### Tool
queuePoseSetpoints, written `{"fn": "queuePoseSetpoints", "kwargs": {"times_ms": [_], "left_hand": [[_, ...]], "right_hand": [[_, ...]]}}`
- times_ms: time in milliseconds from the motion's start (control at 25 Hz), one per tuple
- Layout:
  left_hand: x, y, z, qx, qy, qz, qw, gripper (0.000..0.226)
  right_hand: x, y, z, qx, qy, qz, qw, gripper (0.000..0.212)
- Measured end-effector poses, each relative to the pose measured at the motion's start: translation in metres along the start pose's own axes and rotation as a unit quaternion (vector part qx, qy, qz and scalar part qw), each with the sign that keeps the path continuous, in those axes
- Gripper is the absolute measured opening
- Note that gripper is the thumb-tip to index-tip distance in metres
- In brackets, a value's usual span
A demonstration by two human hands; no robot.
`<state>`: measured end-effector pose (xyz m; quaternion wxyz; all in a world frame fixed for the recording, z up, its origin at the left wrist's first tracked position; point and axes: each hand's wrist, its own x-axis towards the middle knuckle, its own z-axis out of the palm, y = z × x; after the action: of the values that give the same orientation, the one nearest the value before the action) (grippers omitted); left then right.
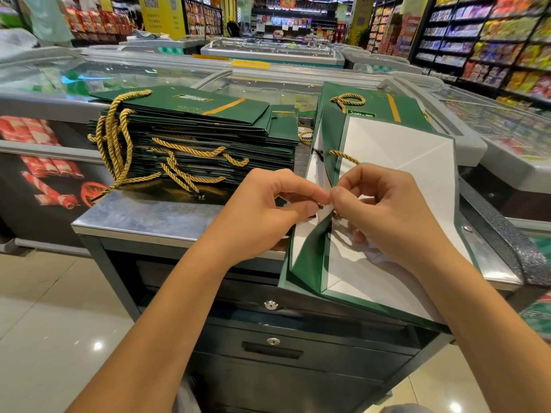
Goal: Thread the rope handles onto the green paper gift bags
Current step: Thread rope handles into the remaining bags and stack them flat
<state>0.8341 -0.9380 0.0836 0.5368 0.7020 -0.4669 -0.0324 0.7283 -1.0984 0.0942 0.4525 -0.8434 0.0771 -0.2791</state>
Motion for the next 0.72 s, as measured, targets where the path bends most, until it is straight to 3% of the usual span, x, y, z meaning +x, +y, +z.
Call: {"fn": "queuePoseSetpoints", "kwargs": {"times_ms": [400, 480, 600, 720], "left_hand": [[-0.0006, 0.0045, -0.0053, -0.023, -0.026, -0.057, 0.998, 0.027], [-0.0014, 0.0066, -0.0043, -0.073, -0.003, -0.090, 0.993, 0.025], [0.0006, 0.0077, -0.0065, -0.230, 0.051, -0.165, 0.958, 0.027], [0.0048, 0.0063, -0.0104, -0.289, 0.072, -0.177, 0.938, 0.025]], "right_hand": [[-0.0017, -0.0029, 0.0003, -0.004, -0.006, 0.007, 1.000, 0.016], [-0.0030, -0.0035, 0.0012, 0.007, 0.001, 0.011, 1.000, 0.019], [-0.0039, -0.0029, 0.0016, 0.004, 0.009, 0.010, 1.000, 0.019], [-0.0031, 0.0000, 0.0018, -0.013, 0.012, -0.006, 1.000, 0.019]]}}
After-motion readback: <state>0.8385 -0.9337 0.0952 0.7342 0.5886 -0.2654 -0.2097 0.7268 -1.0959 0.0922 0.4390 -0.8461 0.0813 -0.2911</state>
